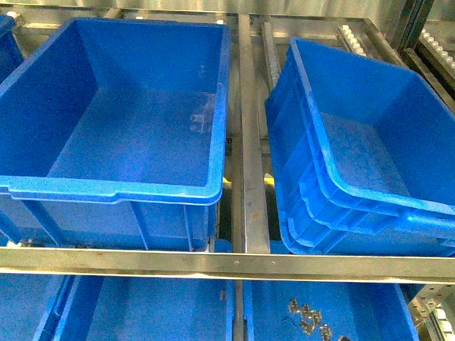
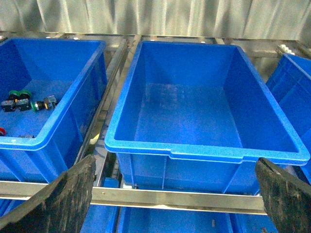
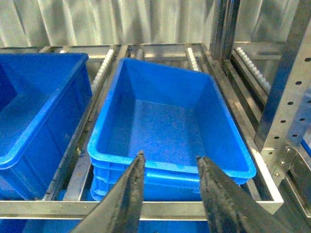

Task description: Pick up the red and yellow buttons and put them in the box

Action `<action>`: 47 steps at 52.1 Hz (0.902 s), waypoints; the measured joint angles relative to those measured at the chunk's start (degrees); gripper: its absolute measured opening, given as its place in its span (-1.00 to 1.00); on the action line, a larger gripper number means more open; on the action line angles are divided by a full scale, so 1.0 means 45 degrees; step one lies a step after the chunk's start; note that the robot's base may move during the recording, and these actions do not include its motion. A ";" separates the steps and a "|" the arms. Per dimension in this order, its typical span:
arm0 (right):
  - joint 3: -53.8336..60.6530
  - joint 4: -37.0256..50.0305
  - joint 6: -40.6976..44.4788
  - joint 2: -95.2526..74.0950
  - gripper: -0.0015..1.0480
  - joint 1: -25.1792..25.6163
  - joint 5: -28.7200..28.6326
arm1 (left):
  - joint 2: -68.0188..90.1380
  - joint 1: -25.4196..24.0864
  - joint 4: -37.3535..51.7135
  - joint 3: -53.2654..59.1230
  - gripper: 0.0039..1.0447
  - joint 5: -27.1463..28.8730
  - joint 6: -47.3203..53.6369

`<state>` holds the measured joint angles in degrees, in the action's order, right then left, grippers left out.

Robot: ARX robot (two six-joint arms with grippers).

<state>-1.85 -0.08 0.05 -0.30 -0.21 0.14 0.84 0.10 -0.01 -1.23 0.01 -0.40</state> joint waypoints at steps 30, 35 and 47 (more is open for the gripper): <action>0.0000 0.0000 -0.0010 0.0000 0.86 0.0000 0.0000 | 0.0000 0.0000 0.0000 0.0000 0.85 0.0000 0.0000; 0.0000 0.0000 -0.0010 0.0000 0.86 0.0000 0.0000 | 0.0000 0.0000 0.0000 0.0000 0.85 0.0000 0.0000; 0.0000 0.0000 -0.0010 0.0000 0.86 0.0000 0.0000 | 0.0000 0.0000 0.0000 0.0000 0.85 0.0000 0.0000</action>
<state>-1.85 -0.08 0.01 -0.30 -0.21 0.14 0.84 0.10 -0.01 -1.23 0.01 -0.40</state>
